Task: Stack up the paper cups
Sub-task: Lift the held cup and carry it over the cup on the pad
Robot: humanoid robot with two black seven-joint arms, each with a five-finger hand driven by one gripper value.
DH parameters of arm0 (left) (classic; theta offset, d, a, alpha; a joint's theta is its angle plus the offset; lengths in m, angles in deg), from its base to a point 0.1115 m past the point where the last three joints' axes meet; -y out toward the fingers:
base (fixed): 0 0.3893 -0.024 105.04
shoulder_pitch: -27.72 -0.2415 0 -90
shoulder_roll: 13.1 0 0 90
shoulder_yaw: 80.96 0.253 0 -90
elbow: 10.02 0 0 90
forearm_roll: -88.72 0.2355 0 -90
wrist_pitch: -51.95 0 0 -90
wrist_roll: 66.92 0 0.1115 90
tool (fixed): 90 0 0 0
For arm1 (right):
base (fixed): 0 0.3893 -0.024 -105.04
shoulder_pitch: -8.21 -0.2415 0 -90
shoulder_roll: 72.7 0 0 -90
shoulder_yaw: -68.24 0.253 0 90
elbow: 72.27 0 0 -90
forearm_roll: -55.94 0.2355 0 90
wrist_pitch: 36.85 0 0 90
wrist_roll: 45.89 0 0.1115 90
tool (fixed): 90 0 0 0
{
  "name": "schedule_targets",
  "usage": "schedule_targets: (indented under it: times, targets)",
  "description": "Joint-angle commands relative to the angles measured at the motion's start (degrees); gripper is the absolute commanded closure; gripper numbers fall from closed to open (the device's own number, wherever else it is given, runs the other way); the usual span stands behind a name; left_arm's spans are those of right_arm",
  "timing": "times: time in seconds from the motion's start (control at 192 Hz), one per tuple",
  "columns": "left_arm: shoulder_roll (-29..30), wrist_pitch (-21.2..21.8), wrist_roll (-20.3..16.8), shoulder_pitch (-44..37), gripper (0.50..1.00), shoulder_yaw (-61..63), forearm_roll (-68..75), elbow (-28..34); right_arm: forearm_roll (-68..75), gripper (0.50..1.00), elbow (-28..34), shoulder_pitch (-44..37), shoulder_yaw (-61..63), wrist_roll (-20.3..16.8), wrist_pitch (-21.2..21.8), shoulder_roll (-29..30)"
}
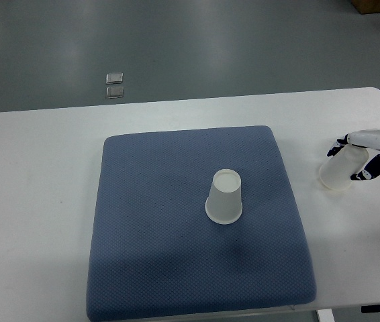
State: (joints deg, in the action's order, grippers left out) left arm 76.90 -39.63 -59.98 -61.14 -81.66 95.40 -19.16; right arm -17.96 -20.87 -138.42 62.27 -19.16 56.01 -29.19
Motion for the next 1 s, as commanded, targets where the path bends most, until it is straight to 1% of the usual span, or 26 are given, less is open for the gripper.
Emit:
schedule_targets:
  times: [0.0,0.146,0.312,0.39,0.504,0.567,0.707,0.837,0.993]
  targets:
    - [0.0,0.0,0.0,0.0,0.5,0.0,0.0,0.0,0.2,0.758,0.5,-0.8,0.1,0.1,0.0,0.1]
    - [0.0,0.0,0.0,0.0,0.5,0.0,0.0,0.0,1.6,0.752,1.5,-3.7,0.1,0.3,0.7,0.1]
    - [0.0,0.0,0.0,0.0,0.5,0.0,0.0,0.0,2.4,0.744,2.2,-6.4,0.2,0.3,3.5,0.0]
    - [0.0,0.0,0.0,0.0,0.5,0.0,0.0,0.0,2.4,0.744,4.2,-8.3,0.3,1.0,5.0,-0.3]
    - [0.0,0.0,0.0,0.0,0.5,0.0,0.0,0.0,2.4,0.744,8.7,-10.5,2.1,2.8,8.1,-1.2]
    - [0.0,0.0,0.0,0.0,0.5,0.0,0.0,0.0,2.6,0.744,10.9,-10.9,3.9,2.8,10.0,-2.4]
    - [0.0,0.0,0.0,0.0,0.5,0.0,0.0,0.0,2.7,0.744,15.3,-11.9,9.0,2.8,16.2,-3.3]
    - [0.0,0.0,0.0,0.0,0.5,0.0,0.0,0.0,3.1,0.744,18.3,-13.4,12.1,2.3,19.1,-2.6]
    - [0.0,0.0,0.0,0.0,0.5,0.0,0.0,0.0,3.1,0.74,20.1,-16.4,12.1,2.2,21.9,-1.2]
